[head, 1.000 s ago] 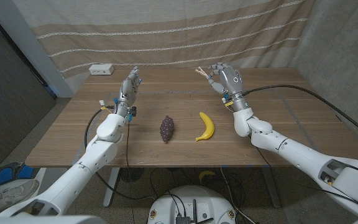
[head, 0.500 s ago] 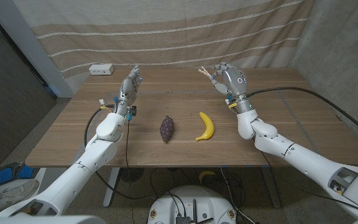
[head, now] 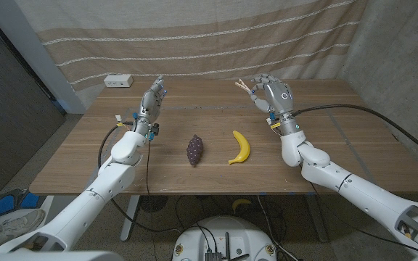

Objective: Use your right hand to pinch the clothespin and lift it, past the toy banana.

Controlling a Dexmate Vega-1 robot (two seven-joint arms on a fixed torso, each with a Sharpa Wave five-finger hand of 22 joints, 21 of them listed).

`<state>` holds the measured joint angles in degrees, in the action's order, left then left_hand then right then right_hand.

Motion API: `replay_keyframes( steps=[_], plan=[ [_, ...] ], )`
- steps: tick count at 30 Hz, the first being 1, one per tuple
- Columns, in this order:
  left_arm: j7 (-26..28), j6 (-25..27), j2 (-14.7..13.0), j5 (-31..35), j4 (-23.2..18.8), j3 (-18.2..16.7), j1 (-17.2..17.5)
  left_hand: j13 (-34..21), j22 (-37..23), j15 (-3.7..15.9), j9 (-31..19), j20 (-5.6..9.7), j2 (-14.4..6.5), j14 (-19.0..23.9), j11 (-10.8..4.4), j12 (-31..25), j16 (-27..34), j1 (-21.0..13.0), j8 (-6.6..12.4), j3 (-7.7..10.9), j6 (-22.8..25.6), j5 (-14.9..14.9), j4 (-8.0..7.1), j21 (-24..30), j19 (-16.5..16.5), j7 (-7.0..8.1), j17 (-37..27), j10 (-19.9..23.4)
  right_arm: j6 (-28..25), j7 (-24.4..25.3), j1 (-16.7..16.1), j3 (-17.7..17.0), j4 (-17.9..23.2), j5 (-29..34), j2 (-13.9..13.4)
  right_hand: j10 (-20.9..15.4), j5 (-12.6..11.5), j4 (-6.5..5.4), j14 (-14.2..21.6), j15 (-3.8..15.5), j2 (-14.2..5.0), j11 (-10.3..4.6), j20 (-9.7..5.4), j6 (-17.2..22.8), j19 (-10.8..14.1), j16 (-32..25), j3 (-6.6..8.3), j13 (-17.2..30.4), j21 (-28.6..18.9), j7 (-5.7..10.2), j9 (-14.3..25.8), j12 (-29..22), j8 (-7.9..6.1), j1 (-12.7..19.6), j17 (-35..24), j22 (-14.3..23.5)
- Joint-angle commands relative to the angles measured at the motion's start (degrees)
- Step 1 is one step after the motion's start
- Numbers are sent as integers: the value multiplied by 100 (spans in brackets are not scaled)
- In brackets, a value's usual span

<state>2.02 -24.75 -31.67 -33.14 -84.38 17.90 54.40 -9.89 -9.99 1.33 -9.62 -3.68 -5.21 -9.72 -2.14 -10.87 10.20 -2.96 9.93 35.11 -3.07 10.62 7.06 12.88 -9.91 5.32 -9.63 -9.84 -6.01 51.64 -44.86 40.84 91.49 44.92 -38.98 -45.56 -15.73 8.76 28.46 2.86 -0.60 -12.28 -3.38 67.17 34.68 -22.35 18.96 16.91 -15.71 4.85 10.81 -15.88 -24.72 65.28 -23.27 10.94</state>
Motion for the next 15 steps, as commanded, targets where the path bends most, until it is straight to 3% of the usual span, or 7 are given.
replay_keyframes(
  steps=[1,15],
  plan=[
    [-191,36,-54,-83,73,16,-96,0,-19,6,-7,36,-269,-315,7,5,-4,-47,26,2,-18,-4,15,-8,-115,-11,3,-20,-354,-159,-409,-254,516,101,-176,-43,-33,5,24,1059,17,17,-267,199,47,19,-8,20,-25,180,21,6,-29,49,-7,14],
    [-316,37,-65,-56,74,94,-158,0,-20,6,-7,37,-269,-318,2,7,-6,-48,26,0,-17,-4,16,-24,-108,-5,3,-23,-790,-130,-918,-483,940,217,-292,-32,-73,-15,5,1060,22,15,-302,214,41,38,-64,35,-27,242,23,41,-23,42,-41,19]
  ],
)
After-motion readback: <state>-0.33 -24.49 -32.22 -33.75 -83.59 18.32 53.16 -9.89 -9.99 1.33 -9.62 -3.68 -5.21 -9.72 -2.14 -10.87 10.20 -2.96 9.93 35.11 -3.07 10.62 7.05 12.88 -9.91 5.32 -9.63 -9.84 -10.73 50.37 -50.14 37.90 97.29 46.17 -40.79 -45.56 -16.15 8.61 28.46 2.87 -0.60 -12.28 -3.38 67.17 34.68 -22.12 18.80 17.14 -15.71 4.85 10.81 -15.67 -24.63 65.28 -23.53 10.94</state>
